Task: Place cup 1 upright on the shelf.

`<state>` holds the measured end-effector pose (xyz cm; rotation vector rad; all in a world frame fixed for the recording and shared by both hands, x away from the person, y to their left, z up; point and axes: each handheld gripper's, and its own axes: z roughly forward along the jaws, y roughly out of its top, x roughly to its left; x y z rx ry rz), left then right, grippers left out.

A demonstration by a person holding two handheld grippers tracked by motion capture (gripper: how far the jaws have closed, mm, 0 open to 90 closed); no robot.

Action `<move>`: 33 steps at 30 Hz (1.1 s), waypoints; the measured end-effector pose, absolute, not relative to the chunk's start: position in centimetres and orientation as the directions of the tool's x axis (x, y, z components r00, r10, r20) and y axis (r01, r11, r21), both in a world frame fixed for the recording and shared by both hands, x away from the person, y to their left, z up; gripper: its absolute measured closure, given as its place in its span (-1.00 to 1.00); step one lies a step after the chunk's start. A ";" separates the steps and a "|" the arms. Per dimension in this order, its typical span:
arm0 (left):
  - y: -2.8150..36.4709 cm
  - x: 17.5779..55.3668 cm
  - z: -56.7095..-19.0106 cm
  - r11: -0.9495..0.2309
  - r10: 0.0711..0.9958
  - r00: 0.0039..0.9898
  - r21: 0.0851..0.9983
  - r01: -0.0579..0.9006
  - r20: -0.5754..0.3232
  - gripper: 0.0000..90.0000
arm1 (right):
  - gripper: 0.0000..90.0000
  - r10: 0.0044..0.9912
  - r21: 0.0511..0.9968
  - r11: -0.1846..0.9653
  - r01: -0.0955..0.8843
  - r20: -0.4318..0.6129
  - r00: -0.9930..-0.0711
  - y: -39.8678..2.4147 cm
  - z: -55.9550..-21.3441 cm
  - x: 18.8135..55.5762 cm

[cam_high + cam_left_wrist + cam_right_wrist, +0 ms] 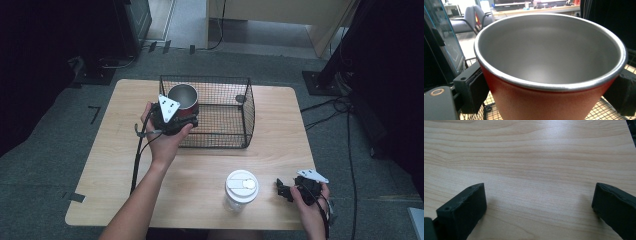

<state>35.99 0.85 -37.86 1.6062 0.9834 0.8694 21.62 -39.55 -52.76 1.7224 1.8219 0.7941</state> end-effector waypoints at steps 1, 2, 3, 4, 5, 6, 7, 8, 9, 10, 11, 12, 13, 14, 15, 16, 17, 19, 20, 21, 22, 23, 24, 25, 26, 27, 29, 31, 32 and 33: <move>0.7 36.2 -38.1 -0.156 0.911 0.406 0.971 0.181 0.071 -0.81 | -1.00 0.997 0.712 0.026 0.701 0.031 -0.069 -39.5 -52.8 21.6; 0.6 36.5 -38.4 -0.158 0.912 0.405 0.970 0.185 0.072 -0.81 | -1.00 0.997 0.712 0.027 0.702 0.031 -0.070 -39.5 -52.8 21.6; 0.5 36.7 -38.7 -0.163 0.911 0.405 0.968 0.192 0.073 -0.81 | -1.00 0.997 0.712 0.027 0.701 0.031 -0.070 -39.6 -52.8 21.6; 0.3 37.0 -39.0 -0.167 0.913 0.402 0.965 0.201 0.075 -0.81 | -1.00 0.997 0.712 0.027 0.702 0.030 -0.069 -39.5 -52.8 21.6; 0.3 37.2 -39.2 -0.173 0.913 0.401 0.963 0.206 0.078 -0.81 | -1.00 0.997 0.712 0.027 0.701 0.030 -0.069 -39.5 -52.8 21.6; 0.2 37.4 -39.5 -0.177 0.914 0.398 0.961 0.214 0.079 -0.81 | -1.00 0.997 0.712 0.027 0.702 0.030 -0.070 -39.6 -52.8 21.6; 0.1 37.7 -39.7 -0.179 0.915 0.395 0.958 0.223 0.079 -0.81 | -1.00 0.997 0.712 0.028 0.701 0.030 -0.070 -39.6 -52.8 21.6; 0.0 37.9 -40.0 -0.182 0.916 0.393 0.955 0.233 0.078 -0.81 | -1.00 0.997 0.712 0.027 0.702 0.031 -0.069 -39.6 -52.8 21.6; 0.0 38.1 -40.2 -0.183 0.917 0.392 0.954 0.239 0.077 -0.81 | -1.00 0.997 0.712 0.027 0.702 0.031 -0.069 -39.6 -52.8 21.6; -0.1 38.2 -40.4 -0.187 0.917 0.390 0.951 0.247 0.079 -0.81 | -1.00 0.997 0.712 0.028 0.701 0.030 -0.070 -39.6 -52.8 21.6; -0.2 38.4 -40.6 -0.191 0.917 0.390 0.947 0.257 0.079 -0.81 | -1.00 0.997 0.712 0.028 0.702 0.030 -0.070 -39.6 -52.8 21.6; -0.3 38.5 -40.8 -0.198 0.915 0.394 0.943 0.267 0.081 -0.81 | -1.00 0.997 0.712 0.028 0.701 0.030 -0.070 -39.6 -52.8 21.6; -0.4 38.7 -41.0 -0.207 0.914 0.396 0.936 0.284 0.082 -0.81 | -1.00 0.997 0.712 0.028 0.702 0.030 -0.070 -39.6 -52.8 21.6; -0.5 38.8 -41.2 -0.212 0.914 0.398 0.932 0.294 0.083 -0.81 | -1.00 0.997 0.712 0.027 0.701 0.031 -0.070 -39.6 -52.8 21.6; -0.5 38.9 -41.4 -0.219 0.912 0.402 0.927 0.306 0.083 -0.81 | -1.00 0.997 0.712 0.028 0.702 0.030 -0.070 -39.6 -52.8 21.6; -0.6 39.1 -41.6 -0.222 0.911 0.404 0.923 0.315 0.081 -0.81 | -1.00 0.997 0.712 0.028 0.702 0.030 -0.070 -39.6 -52.8 21.6; -0.7 39.2 -41.9 -0.228 0.910 0.407 0.918 0.325 0.082 -0.81 | -1.00 0.997 0.712 0.027 0.702 0.031 -0.070 -39.6 -52.8 21.6; -0.8 39.4 -42.2 -0.235 0.909 0.408 0.912 0.336 0.084 -0.81 | -1.00 0.997 0.712 0.028 0.702 0.030 -0.070 -39.6 -52.8 21.6; -0.8 39.5 -42.4 -0.239 0.909 0.409 0.908 0.343 0.084 -0.81 | -1.00 0.997 0.712 0.027 0.701 0.031 -0.070 -39.6 -52.8 21.6; -0.9 39.5 -42.5 -0.249 0.909 0.407 0.905 0.345 0.094 -0.81 | -1.00 0.997 0.712 0.028 0.702 0.030 -0.070 -39.6 -52.8 21.6; -1.1 39.7 -42.7 -0.253 0.906 0.413 0.900 0.355 0.092 -0.81 | -1.00 0.997 0.712 0.027 0.702 0.031 -0.069 -39.6 -52.8 21.6; -1.1 39.7 -42.7 -0.252 0.907 0.411 0.897 0.363 0.088 -0.81 | -1.00 0.997 0.712 0.028 0.702 0.030 -0.070 -39.6 -52.8 21.6; -1.1 39.7 -42.7 -0.252 0.907 0.411 0.897 0.363 0.088 -0.81 | -1.00 0.997 0.712 0.028 0.702 0.030 -0.070 -39.6 -52.8 21.6; -1.1 39.8 -42.8 -0.255 0.910 0.405 0.894 0.369 0.092 -0.81 | -1.00 0.997 0.712 0.028 0.701 0.030 -0.070 -39.6 -52.8 21.6; -1.2 39.8 -42.9 -0.267 0.911 0.400 0.887 0.377 0.104 -0.81 | -1.00 0.997 0.712 0.028 0.702 0.030 -0.070 -39.6 -52.8 21.6; -1.3 39.8 -43.0 -0.272 0.910 0.401 0.884 0.381 0.107 -0.81 | -1.00 0.997 0.712 0.027 0.702 0.030 -0.070 -39.6 -52.8 21.6; -1.3 39.9 -43.2 -0.276 0.910 0.401 0.875 0.398 0.104 -0.81 | -1.00 0.997 0.712 0.028 0.701 0.031 -0.070 -39.6 -52.8 21.6; -1.4 40.0 -43.4 -0.285 0.908 0.405 0.863 0.417 0.104 -0.81 | -1.00 0.997 0.712 0.028 0.701 0.030 -0.070 -39.6 -52.8 21.6; -1.4 40.1 -43.5 -0.291 0.906 0.409 0.858 0.424 0.106 -0.81 | -1.00 0.997 0.712 0.027 0.702 0.030 -0.070 -39.6 -52.8 21.6; -1.5 40.1 -43.6 -0.295 0.905 0.412 0.854 0.428 0.106 -0.81 | -1.00 0.997 0.712 0.028 0.702 0.030 -0.070 -39.6 -52.8 21.6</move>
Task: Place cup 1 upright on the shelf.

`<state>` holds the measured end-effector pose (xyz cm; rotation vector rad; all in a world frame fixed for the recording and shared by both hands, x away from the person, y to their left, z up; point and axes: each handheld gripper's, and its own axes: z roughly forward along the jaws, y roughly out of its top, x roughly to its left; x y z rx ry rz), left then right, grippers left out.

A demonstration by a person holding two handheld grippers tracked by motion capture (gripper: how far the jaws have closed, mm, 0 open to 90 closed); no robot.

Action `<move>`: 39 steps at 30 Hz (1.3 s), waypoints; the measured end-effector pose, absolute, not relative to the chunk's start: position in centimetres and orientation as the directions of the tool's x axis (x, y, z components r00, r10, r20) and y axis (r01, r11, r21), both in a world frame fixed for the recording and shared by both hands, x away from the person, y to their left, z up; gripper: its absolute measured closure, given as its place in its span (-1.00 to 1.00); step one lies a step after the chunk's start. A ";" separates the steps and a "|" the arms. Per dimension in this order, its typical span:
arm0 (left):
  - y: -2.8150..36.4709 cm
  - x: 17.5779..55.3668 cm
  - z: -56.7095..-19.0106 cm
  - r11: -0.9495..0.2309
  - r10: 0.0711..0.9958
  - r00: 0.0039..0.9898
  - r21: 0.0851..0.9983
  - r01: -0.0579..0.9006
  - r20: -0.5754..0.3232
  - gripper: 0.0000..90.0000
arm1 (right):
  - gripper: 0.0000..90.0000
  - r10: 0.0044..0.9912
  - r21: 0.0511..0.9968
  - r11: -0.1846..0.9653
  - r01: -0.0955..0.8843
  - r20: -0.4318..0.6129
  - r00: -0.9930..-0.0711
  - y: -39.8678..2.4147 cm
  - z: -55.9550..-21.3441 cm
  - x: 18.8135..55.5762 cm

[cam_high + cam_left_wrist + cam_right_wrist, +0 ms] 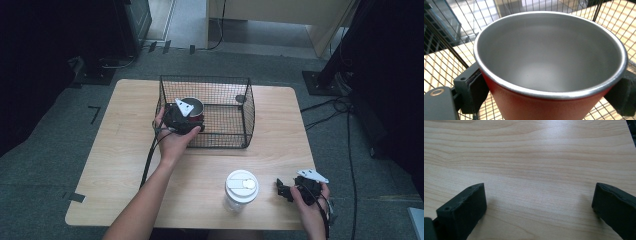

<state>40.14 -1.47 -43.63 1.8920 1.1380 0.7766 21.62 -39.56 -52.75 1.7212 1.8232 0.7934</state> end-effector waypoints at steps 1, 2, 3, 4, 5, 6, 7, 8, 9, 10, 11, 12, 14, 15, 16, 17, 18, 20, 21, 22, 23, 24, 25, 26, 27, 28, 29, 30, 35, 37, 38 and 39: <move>-1.5 40.2 -43.7 -0.299 0.903 0.416 0.851 0.432 0.106 -0.81 | -1.00 0.997 0.712 0.027 0.702 0.030 -0.070 -39.6 -52.8 21.6; -1.5 40.2 -43.7 -0.307 0.901 0.419 0.845 0.437 0.111 -0.81 | -1.00 0.997 0.712 0.028 0.702 0.030 -0.070 -39.6 -52.8 21.6; -1.6 40.2 -43.7 -0.312 0.900 0.421 0.842 0.439 0.114 -0.81 | -1.00 0.997 0.712 0.028 0.702 0.030 -0.070 -39.6 -52.8 21.6; -1.5 40.3 -43.6 -0.317 0.897 0.429 0.835 0.450 0.110 -0.81 | -1.00 0.997 0.712 0.028 0.702 0.030 -0.070 -39.6 -52.8 21.6; -1.6 40.4 -43.5 -0.315 0.897 0.430 0.834 0.453 0.104 -0.81 | -1.00 0.997 0.712 0.028 0.702 0.030 -0.070 -39.6 -52.8 21.6; -1.6 40.4 -43.5 -0.317 0.896 0.432 0.832 0.456 0.104 -0.81 | -1.00 0.997 0.712 0.028 0.702 0.030 -0.070 -39.6 -52.8 21.6; -1.6 40.5 -43.5 -0.323 0.895 0.434 0.823 0.467 0.105 -0.81 | -1.00 0.997 0.712 0.028 0.702 0.030 -0.070 -39.6 -52.8 21.6; -1.6 40.6 -43.5 -0.327 0.894 0.435 0.817 0.475 0.105 -0.81 | -1.00 0.997 0.712 0.028 0.701 0.030 -0.070 -39.6 -52.8 21.6; -1.6 40.6 -43.4 -0.329 0.894 0.435 0.815 0.476 0.106 -0.81 | -1.00 0.997 0.712 0.028 0.701 0.030 -0.070 -39.6 -52.8 21.6; -1.6 40.7 -43.4 -0.326 0.896 0.433 0.813 0.483 0.102 -0.81 | -1.00 0.997 0.712 0.027 0.701 0.031 -0.070 -39.6 -52.8 21.6; -1.6 40.7 -43.3 -0.322 0.897 0.431 0.810 0.490 0.096 -0.81 | -1.00 0.997 0.712 0.027 0.701 0.031 -0.070 -39.6 -52.8 21.6; -1.6 40.8 -43.3 -0.322 0.897 0.432 0.807 0.495 0.093 -0.81 | -1.00 0.997 0.712 0.027 0.701 0.031 -0.070 -39.6 -52.8 21.6; -1.6 40.9 -43.2 -0.327 0.895 0.436 0.804 0.497 0.094 -0.81 | -1.00 0.997 0.712 0.027 0.701 0.030 -0.070 -39.6 -52.8 21.6; -1.6 40.9 -43.2 -0.327 0.895 0.436 0.803 0.498 0.094 -0.81 | -1.00 0.997 0.712 0.029 0.702 0.029 -0.070 -39.6 -52.7 21.6; -1.6 40.9 -43.2 -0.331 0.894 0.439 0.801 0.499 0.095 -0.81 | -1.00 0.997 0.712 0.029 0.702 0.029 -0.070 -39.6 -52.7 21.6; -1.6 40.9 -43.2 -0.333 0.893 0.440 0.800 0.500 0.097 -0.81 | -1.00 0.997 0.712 0.029 0.702 0.029 -0.071 -39.6 -52.7 21.6; -1.5 40.9 -43.1 -0.330 0.894 0.437 0.798 0.503 0.094 -0.81 | -1.00 0.997 0.712 0.029 0.702 0.029 -0.071 -39.6 -52.7 21.6; -1.5 40.9 -43.1 -0.327 0.898 0.430 0.794 0.513 0.093 -0.81 | -1.00 0.997 0.712 0.029 0.702 0.029 -0.071 -39.6 -52.7 21.6; -1.5 40.8 -43.0 -0.325 0.900 0.425 0.792 0.517 0.092 -0.82 | -1.00 0.997 0.712 0.029 0.702 0.029 -0.071 -39.6 -52.7 21.6; -1.5 40.8 -43.0 -0.323 0.903 0.419 0.790 0.522 0.092 -0.82 | -1.00 0.997 0.712 0.029 0.702 0.029 -0.071 -39.6 -52.7 21.6; -1.5 40.7 -43.0 -0.323 0.905 0.415 0.787 0.525 0.095 -0.82 | -1.00 0.997 0.712 0.029 0.702 0.029 -0.071 -39.6 -52.7 21.6; -1.5 40.6 -43.0 -0.324 0.907 0.410 0.785 0.528 0.099 -0.82 | -1.00 0.997 0.712 0.029 0.702 0.029 -0.071 -39.6 -52.7 21.6; -1.5 40.4 -42.9 -0.324 0.910 0.400 0.786 0.527 0.106 -0.82 | -1.00 0.997 0.712 0.029 0.702 0.030 -0.071 -39.6 -52.7 21.6; -1.5 40.3 -42.9 -0.326 0.912 0.395 0.787 0.524 0.114 -0.83 | -1.00 0.997 0.712 0.029 0.702 0.029 -0.071 -39.6 -52.7 21.6; -1.5 40.1 -42.8 -0.325 0.914 0.387 0.790 0.520 0.122 -0.88 | -1.00 0.997 0.712 0.029 0.702 0.029 -0.070 -39.6 -52.7 21.6; -1.5 40.0 -42.7 -0.322 0.916 0.382 0.794 0.515 0.123 -0.88 | -1.00 0.997 0.712 0.029 0.702 0.029 -0.070 -39.6 -52.7 21.6; -1.5 39.9 -42.5 -0.318 0.917 0.381 0.797 0.513 0.120 -0.88 | -1.00 0.997 0.712 0.029 0.702 0.029 -0.071 -39.6 -52.7 21.6; -1.4 39.9 -42.4 -0.321 0.915 0.385 0.797 0.511 0.122 -0.88 | -1.00 0.997 0.712 0.029 0.702 0.029 -0.070 -39.6 -52.7 21.6; -1.4 39.6 -42.4 -0.328 0.916 0.379 0.794 0.511 0.135 -0.98 | -1.00 0.997 0.712 0.030 0.701 0.028 -0.071 -39.6 -52.8 21.6; -1.3 39.3 -42.4 -0.318 0.917 0.378 0.804 0.503 0.127 -1.00 | -1.00 0.997 0.712 0.029 0.701 0.029 -0.071 -39.6 -52.8 21.6; -1.3 39.3 -42.4 -0.318 0.917 0.378 0.804 0.503 0.127 -1.00 | -1.00 0.997 0.712 0.029 0.701 0.029 -0.071 -39.6 -52.8 21.6; -1.2 39.2 -42.3 -0.316 0.917 0.380 0.807 0.498 0.124 -1.00 | -1.00 0.997 0.712 0.030 0.701 0.029 -0.071 -39.6 -52.8 21.6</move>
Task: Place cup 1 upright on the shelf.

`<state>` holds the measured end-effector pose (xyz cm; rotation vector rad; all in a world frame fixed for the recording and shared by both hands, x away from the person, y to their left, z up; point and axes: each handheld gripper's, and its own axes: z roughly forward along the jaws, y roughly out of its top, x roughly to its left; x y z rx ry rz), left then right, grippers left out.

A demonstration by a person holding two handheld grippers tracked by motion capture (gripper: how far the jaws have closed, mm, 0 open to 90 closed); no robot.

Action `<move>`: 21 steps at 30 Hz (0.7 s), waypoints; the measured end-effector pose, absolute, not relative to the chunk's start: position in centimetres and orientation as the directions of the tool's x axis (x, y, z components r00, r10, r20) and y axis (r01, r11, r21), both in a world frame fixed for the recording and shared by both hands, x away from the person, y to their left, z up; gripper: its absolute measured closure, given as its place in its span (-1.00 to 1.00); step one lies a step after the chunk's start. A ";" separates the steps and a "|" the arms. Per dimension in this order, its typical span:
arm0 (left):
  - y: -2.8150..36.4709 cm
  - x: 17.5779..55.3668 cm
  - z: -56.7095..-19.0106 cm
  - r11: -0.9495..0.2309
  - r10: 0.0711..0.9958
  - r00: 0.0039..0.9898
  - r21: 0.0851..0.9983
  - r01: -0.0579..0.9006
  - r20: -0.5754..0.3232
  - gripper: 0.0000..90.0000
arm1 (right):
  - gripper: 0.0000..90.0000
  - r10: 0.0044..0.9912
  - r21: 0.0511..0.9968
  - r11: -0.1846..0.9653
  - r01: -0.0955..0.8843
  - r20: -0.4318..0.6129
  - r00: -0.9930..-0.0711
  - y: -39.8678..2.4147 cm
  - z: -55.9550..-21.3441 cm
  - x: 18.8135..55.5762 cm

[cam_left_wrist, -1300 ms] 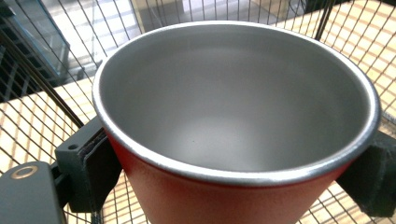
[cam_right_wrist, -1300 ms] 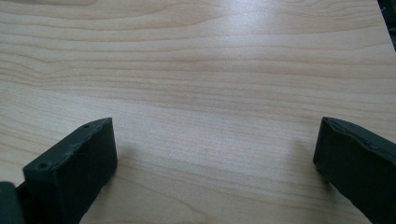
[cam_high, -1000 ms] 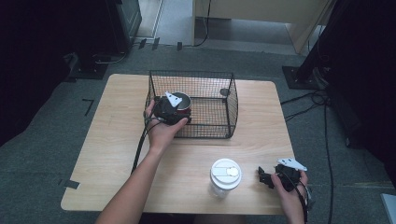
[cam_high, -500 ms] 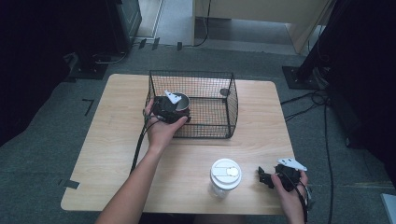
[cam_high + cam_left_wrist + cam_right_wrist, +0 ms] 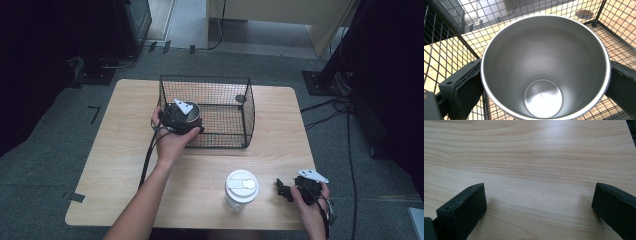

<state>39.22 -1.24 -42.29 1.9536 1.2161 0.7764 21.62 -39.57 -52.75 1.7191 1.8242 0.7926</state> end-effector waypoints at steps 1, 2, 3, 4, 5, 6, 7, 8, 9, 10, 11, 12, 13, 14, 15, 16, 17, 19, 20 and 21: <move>-1.2 39.1 -42.2 -0.316 0.914 0.387 0.811 0.493 0.121 -1.00 | -1.00 0.997 0.712 0.029 0.702 0.029 -0.071 -39.6 -52.7 21.6; -1.2 39.0 -42.1 -0.313 0.915 0.384 0.815 0.488 0.121 -1.00 | -1.00 0.997 0.712 0.029 0.701 0.029 -0.071 -39.6 -52.8 21.6; -1.2 38.9 -42.0 -0.311 0.916 0.384 0.817 0.485 0.121 -1.00 | -1.00 0.997 0.712 0.029 0.701 0.029 -0.071 -39.6 -52.8 21.6; -1.1 38.8 -41.8 -0.309 0.915 0.385 0.821 0.480 0.119 -1.00 | -1.00 0.997 0.712 0.029 0.702 0.029 -0.071 -39.6 -52.7 21.6; -1.0 38.7 -41.8 -0.303 0.917 0.382 0.825 0.477 0.115 -1.00 | -1.00 0.997 0.712 0.029 0.702 0.029 -0.071 -39.6 -52.7 21.6; -0.9 38.6 -41.6 -0.300 0.918 0.378 0.829 0.471 0.118 -1.00 | -1.00 0.997 0.712 0.029 0.701 0.029 -0.071 -39.6 -52.8 21.6; -0.8 38.5 -41.5 -0.295 0.919 0.377 0.834 0.467 0.114 -1.00 | -1.00 0.997 0.712 0.029 0.702 0.029 -0.070 -39.6 -52.7 21.6; -0.7 38.4 -41.3 -0.291 0.920 0.374 0.838 0.461 0.113 -1.00 | -1.00 0.997 0.711 0.029 0.702 0.029 -0.071 -39.6 -52.7 21.6; -0.6 38.2 -41.1 -0.290 0.920 0.374 0.843 0.453 0.116 -1.00 | -1.00 0.997 0.711 0.029 0.702 0.029 -0.071 -39.6 -52.7 21.6; -0.5 38.1 -41.0 -0.287 0.920 0.376 0.847 0.447 0.114 -1.00 | -1.00 0.997 0.712 0.030 0.702 0.029 -0.072 -39.6 -52.7 21.6; -0.3 38.0 -40.7 -0.286 0.919 0.377 0.851 0.441 0.114 -1.00 | -1.00 0.997 0.711 0.029 0.702 0.030 -0.071 -39.6 -52.7 21.6; -0.2 37.8 -40.6 -0.285 0.920 0.376 0.853 0.437 0.115 -1.00 | -1.00 0.997 0.711 0.029 0.703 0.029 -0.071 -39.6 -52.7 21.6; -0.1 37.7 -40.4 -0.278 0.920 0.376 0.859 0.430 0.109 -1.00 | -1.00 0.997 0.711 0.029 0.702 0.030 -0.071 -39.6 -52.7 21.6; 0.0 37.5 -40.2 -0.276 0.920 0.377 0.862 0.425 0.109 -1.00 | -1.00 0.997 0.711 0.029 0.702 0.030 -0.071 -39.6 -52.7 21.6; 0.1 37.4 -40.0 -0.272 0.920 0.377 0.867 0.418 0.107 -1.00 | -1.00 0.997 0.712 0.030 0.702 0.028 -0.072 -39.6 -52.7 21.6; 0.2 37.2 -39.8 -0.268 0.920 0.378 0.871 0.412 0.104 -1.00 | -1.00 0.997 0.712 0.030 0.702 0.028 -0.072 -39.6 -52.7 21.6; 0.4 37.0 -39.6 -0.268 0.918 0.382 0.874 0.406 0.104 -1.00 | -1.00 0.997 0.711 0.029 0.702 0.030 -0.071 -39.6 -52.7 21.6; 0.6 36.7 -39.3 -0.261 0.917 0.386 0.880 0.396 0.099 -1.00 | -1.00 0.997 0.711 0.030 0.702 0.028 -0.071 -39.6 -52.7 21.6; 0.8 36.5 -39.1 -0.257 0.916 0.391 0.883 0.393 0.093 -1.00 | -1.00 0.997 0.711 0.030 0.702 0.029 -0.071 -39.6 -52.7 21.6; 0.9 36.2 -39.0 -0.253 0.915 0.395 0.886 0.390 0.088 -1.00 | -1.00 0.997 0.711 0.030 0.702 0.028 -0.072 -39.6 -52.7 21.6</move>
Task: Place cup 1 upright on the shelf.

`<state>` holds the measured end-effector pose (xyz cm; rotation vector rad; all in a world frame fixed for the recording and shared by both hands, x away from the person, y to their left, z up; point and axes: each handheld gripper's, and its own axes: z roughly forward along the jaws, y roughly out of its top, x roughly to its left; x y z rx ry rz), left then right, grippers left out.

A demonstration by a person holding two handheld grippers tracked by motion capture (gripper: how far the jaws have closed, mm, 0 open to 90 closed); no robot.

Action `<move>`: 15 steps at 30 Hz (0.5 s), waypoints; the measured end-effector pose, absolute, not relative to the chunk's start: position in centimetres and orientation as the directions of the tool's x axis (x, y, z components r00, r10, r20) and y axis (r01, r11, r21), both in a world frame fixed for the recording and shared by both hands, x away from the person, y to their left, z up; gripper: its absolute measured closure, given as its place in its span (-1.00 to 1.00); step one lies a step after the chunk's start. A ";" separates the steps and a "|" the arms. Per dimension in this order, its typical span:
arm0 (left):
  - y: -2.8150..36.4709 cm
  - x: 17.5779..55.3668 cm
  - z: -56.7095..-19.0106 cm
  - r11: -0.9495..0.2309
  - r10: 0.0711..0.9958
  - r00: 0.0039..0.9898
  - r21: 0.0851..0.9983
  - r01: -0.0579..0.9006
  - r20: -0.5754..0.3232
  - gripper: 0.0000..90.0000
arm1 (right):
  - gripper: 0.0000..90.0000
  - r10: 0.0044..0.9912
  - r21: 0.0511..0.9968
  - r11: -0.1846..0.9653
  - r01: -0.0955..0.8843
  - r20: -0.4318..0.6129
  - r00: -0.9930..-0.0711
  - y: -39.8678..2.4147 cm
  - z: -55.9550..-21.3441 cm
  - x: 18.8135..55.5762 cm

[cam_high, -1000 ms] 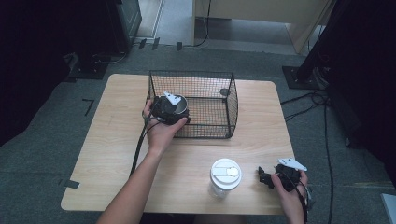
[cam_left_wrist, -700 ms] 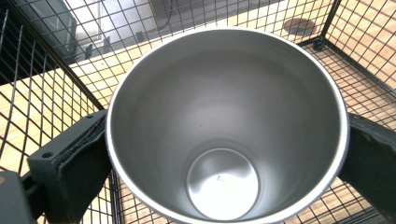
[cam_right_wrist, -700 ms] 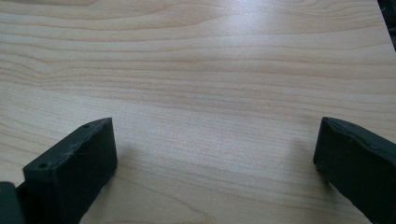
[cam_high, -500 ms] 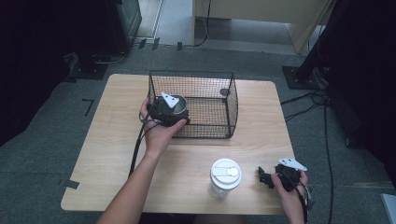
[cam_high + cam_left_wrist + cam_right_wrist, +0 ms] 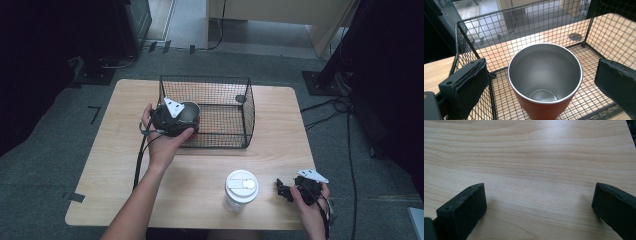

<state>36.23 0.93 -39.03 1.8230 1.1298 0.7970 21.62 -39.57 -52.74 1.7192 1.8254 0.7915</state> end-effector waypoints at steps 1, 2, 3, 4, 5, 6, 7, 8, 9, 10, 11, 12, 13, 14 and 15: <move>1.1 36.0 -38.9 -0.253 0.914 0.396 0.887 0.386 0.088 -1.00 | -1.00 0.997 0.712 0.031 0.702 0.028 -0.072 -39.6 -52.7 21.6; 1.3 35.7 -38.9 -0.251 0.913 0.397 0.890 0.381 0.088 -1.00 | -1.00 0.997 0.711 0.031 0.702 0.028 -0.072 -39.6 -52.7 21.6; 1.5 35.5 -38.8 -0.249 0.913 0.400 0.892 0.378 0.086 -1.00 | -1.00 0.997 0.711 0.031 0.702 0.028 -0.072 -39.6 -52.7 21.6; 1.7 35.2 -38.8 -0.248 0.912 0.400 0.893 0.374 0.086 -1.00 | -1.00 0.997 0.711 0.031 0.702 0.028 -0.072 -39.6 -52.7 21.6; 1.8 35.0 -38.7 -0.248 0.913 0.399 0.894 0.373 0.087 -1.00 | -1.00 0.997 0.711 0.030 0.702 0.028 -0.072 -39.6 -52.7 21.6; 2.1 34.8 -38.7 -0.249 0.911 0.402 0.895 0.371 0.086 -1.00 | -1.00 0.997 0.711 0.031 0.702 0.028 -0.072 -39.6 -52.7 21.6; 2.3 34.5 -38.7 -0.246 0.911 0.403 0.896 0.370 0.083 -1.00 | -1.00 0.997 0.711 0.030 0.702 0.028 -0.072 -39.6 -52.7 21.6; 2.5 34.3 -38.7 -0.244 0.912 0.402 0.897 0.369 0.083 -1.00 | -1.00 0.997 0.712 0.031 0.702 0.028 -0.072 -39.6 -52.7 21.6; 2.8 34.0 -38.7 -0.241 0.912 0.401 0.898 0.368 0.081 -1.00 | -1.00 0.997 0.712 0.030 0.702 0.028 -0.072 -39.6 -52.7 21.6; 3.0 33.8 -38.8 -0.237 0.913 0.400 0.899 0.367 0.078 -1.00 | -1.00 0.997 0.711 0.031 0.702 0.028 -0.072 -39.6 -52.7 21.6; 3.2 33.7 -38.8 -0.235 0.914 0.397 0.900 0.367 0.077 -1.00 | -1.00 0.997 0.711 0.030 0.702 0.028 -0.072 -39.6 -52.7 21.6; 3.5 33.5 -38.9 -0.231 0.916 0.395 0.900 0.369 0.074 -1.00 | -1.00 0.997 0.712 0.031 0.702 0.028 -0.072 -39.6 -52.7 21.6; 3.7 33.3 -39.0 -0.230 0.916 0.394 0.900 0.371 0.072 -1.00 | -1.00 0.997 0.712 0.031 0.702 0.028 -0.072 -39.6 -52.7 21.6; 3.9 33.2 -39.1 -0.228 0.917 0.393 0.899 0.374 0.069 -1.00 | -1.00 0.997 0.712 0.032 0.701 0.027 -0.073 -39.6 -52.8 21.6; 4.1 33.0 -39.3 -0.223 0.919 0.388 0.899 0.376 0.066 -1.00 | -1.00 0.997 0.712 0.031 0.702 0.028 -0.072 -39.6 -52.7 21.6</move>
